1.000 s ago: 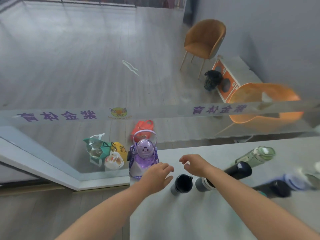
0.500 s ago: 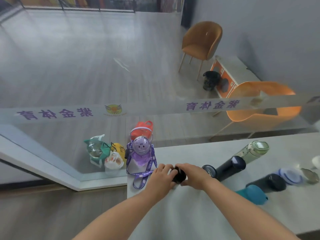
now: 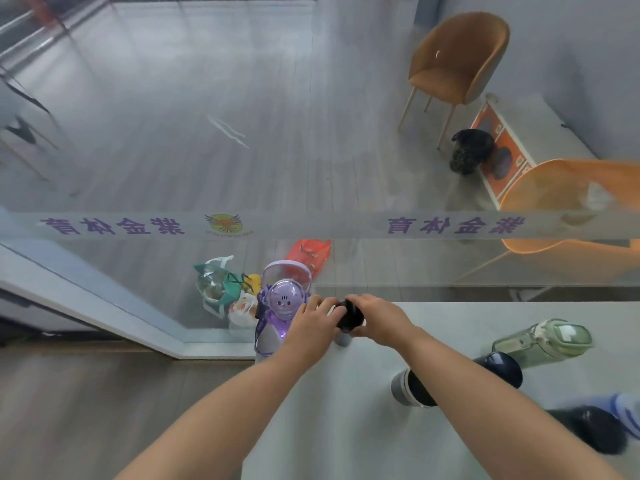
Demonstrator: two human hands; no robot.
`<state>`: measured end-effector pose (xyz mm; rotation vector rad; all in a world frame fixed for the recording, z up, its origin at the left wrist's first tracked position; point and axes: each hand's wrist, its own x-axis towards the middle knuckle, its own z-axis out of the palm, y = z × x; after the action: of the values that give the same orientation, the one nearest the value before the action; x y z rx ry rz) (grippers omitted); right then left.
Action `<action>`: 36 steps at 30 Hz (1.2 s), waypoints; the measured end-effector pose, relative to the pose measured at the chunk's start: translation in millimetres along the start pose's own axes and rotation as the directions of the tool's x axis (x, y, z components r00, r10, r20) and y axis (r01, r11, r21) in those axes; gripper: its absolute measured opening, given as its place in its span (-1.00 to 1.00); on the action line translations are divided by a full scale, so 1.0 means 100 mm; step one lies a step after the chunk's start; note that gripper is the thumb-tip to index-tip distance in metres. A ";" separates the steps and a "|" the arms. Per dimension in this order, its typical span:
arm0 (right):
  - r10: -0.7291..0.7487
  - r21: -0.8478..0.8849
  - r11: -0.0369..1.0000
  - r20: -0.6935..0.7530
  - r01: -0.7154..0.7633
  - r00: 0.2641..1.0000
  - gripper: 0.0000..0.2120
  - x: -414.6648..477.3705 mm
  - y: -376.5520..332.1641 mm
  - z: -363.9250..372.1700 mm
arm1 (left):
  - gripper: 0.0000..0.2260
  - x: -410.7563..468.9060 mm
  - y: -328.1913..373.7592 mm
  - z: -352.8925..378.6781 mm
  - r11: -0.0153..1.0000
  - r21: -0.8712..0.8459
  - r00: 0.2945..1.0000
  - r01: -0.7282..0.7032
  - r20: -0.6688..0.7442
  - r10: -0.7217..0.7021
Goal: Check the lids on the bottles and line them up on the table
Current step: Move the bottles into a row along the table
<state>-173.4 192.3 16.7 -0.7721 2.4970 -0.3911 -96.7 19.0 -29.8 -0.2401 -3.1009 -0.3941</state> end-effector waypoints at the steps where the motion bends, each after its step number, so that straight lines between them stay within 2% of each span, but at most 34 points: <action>1: -0.003 0.003 1.000 -0.003 0.003 1.000 -0.38 0.05 0.01 -0.03 | -0.57 0.05 -0.01 -0.01 1.000 0.002 1.000 0.006 -0.002 -0.006; 16: -0.005 0.000 1.000 0.003 0.005 1.000 -0.30 0.24 0.11 -0.08 | -0.56 0.20 -0.07 0.00 1.000 0.001 0.999 0.008 -0.047 -0.008; 19: 0.025 -0.020 1.000 0.032 -0.024 0.999 -0.17 0.17 0.12 -0.09 | -0.49 0.08 -0.07 0.01 1.000 -0.005 0.997 -0.021 -0.071 0.020; 21: 0.046 0.015 0.999 0.015 -0.046 0.999 -0.10 0.07 0.13 -0.10 | -0.56 -0.02 -0.04 -0.02 0.996 -0.031 0.990 -0.087 -0.110 0.083; 23: 0.073 0.060 0.996 -0.040 -0.070 0.997 -0.27 -0.08 0.15 -0.14 | -0.70 -0.10 0.01 -0.03 0.978 -0.058 0.970 -0.202 -0.146 0.192; 25: 0.130 0.091 0.989 -0.108 -0.121 0.986 -0.64 -0.25 0.20 -0.19 | -0.79 -0.13 0.07 -0.01 0.949 -0.066 0.943 -0.307 -0.155 0.294; 26: 0.174 0.095 0.982 -0.132 -0.162 0.976 -0.75 -0.36 0.24 -0.21 | -0.80 -0.14 0.12 0.00 0.941 -0.079 0.938 -0.330 -0.142 0.317; 32: 0.407 0.098 0.913 -0.191 -0.395 0.893 -0.75 -1.20 0.45 -0.22 | -0.84 -0.19 0.64 0.00 0.915 -0.138 0.925 -0.378 -0.020 0.379; 36: 0.510 0.141 0.858 -0.127 -0.493 0.851 -0.67 -1.68 0.51 -0.07 | -0.86 -0.24 0.98 0.14 0.900 -0.207 0.920 -0.385 -0.011 0.391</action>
<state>-79.2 333.2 64.7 -0.0238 2.6772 -0.3972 -57.5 112.7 -19.4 -0.8574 -2.9302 -0.6971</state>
